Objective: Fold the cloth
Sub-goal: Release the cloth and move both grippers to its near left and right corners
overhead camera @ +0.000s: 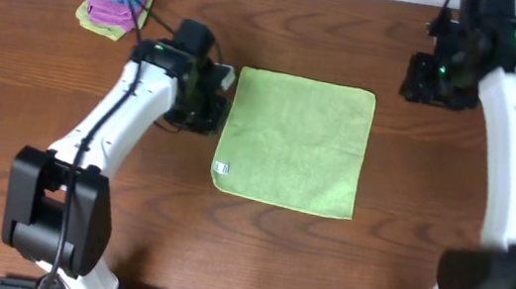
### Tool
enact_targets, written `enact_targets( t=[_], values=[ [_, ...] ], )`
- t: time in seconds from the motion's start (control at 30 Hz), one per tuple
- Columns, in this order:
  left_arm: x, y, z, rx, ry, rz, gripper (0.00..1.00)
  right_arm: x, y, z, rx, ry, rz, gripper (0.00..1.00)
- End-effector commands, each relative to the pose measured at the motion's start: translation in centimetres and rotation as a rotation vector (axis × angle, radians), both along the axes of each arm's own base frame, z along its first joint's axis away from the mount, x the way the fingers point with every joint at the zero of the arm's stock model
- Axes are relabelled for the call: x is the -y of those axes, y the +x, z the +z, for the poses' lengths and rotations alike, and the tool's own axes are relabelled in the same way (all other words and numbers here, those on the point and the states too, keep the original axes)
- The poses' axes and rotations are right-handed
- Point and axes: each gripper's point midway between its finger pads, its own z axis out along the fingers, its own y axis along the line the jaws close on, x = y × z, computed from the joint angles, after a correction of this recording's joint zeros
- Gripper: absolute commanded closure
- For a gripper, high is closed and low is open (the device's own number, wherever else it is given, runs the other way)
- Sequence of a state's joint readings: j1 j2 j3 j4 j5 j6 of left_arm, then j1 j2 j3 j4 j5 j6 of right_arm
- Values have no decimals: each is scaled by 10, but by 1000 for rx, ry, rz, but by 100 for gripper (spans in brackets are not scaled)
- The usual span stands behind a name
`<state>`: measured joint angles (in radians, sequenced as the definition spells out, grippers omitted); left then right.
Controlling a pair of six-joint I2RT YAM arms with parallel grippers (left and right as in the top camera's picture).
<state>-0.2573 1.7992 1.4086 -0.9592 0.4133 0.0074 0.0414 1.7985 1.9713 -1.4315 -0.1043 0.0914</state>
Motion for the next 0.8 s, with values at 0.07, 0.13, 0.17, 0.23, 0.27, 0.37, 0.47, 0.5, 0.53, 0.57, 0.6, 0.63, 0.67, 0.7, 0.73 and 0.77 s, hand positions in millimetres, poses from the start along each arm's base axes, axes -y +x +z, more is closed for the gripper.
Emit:
enact_targets(
  t=[0.07, 0.13, 0.17, 0.23, 0.27, 0.37, 0.47, 0.5, 0.53, 0.57, 0.6, 0.63, 0.67, 0.7, 0.73, 0.77],
  values=[
    [-3, -11, 23, 39, -60, 1, 94, -3, -53, 26, 85, 28, 41, 50],
    [-5, -19, 26, 47, -62, 1, 94, -4, -75, 20, 98, 36, 44, 43],
    [-6, -23, 26, 48, -63, 1, 94, -4, -83, 14, 99, 37, 44, 41],
    [-6, -36, 25, 49, -79, -1, 94, -9, -104, -4, 82, 72, 55, 39],
    [-6, -43, 23, 49, -90, -2, 94, -14, -113, -15, 67, 101, 58, 37],
    [-10, -59, 18, 46, -95, 27, 93, -31, -133, -47, 15, 208, 83, 38],
    [-15, -73, 14, 43, -125, 47, 90, -46, -148, -77, -52, 304, 105, 36],
    [-18, -78, 12, 35, -132, 67, 89, -50, -153, -89, -76, 326, 107, 36],
    [-22, -83, 7, 27, -140, 88, 89, -53, -157, -99, -99, 350, 102, 35],
    [-24, -87, 3, 21, -160, 101, 85, -56, -161, -106, -113, 369, 99, 34],
    [-24, -90, -1, 16, -194, 111, 82, -57, -166, -115, -135, 383, 88, 34],
    [-23, -93, -5, 8, -228, 122, 80, -58, -169, -122, -151, 388, 76, 34],
    [-23, -95, -9, -3, -256, 141, 80, -57, -172, -129, -166, 390, 65, 34],
    [-23, -98, -16, -16, -280, 162, 78, -57, -177, -138, -185, 393, 55, 34],
    [-22, -100, -22, -25, -303, 176, 75, -58, -181, -145, -199, 398, 43, 33],
    [-22, -102, -29, -37, -326, 201, 72, -59, -187, -153, -220, 411, 39, 32]
  ],
)
